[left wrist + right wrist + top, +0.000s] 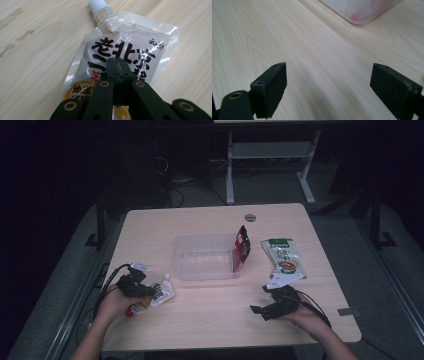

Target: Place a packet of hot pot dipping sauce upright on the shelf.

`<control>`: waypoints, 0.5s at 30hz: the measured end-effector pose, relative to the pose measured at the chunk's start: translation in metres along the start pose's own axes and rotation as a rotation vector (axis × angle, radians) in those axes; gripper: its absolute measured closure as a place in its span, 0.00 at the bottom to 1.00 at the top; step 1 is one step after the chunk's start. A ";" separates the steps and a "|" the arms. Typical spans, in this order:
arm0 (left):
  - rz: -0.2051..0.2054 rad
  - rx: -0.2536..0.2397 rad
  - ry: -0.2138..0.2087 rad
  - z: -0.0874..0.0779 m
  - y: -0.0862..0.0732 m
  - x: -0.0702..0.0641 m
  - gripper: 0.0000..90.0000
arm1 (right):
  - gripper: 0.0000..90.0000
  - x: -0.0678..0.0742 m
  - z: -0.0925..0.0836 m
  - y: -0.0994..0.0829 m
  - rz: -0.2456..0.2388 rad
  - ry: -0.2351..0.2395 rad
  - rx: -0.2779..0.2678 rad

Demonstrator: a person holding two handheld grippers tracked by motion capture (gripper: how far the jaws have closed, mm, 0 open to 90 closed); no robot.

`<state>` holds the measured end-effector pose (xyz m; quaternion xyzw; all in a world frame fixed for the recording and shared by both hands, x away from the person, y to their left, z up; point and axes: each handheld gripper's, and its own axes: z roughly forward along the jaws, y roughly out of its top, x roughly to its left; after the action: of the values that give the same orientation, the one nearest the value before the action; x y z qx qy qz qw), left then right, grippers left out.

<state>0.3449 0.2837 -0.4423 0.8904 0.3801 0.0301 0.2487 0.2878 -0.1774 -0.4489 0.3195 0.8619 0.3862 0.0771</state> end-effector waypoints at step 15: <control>0.145 0.013 -0.122 0.024 0.021 -0.056 1.00 | 0.15 0.002 0.001 0.001 -0.006 0.003 0.001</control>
<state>0.3244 0.2226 -0.4456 0.9174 0.2988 -0.0087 0.2629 0.2871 -0.1753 -0.4485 0.3165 0.8631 0.3860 0.0766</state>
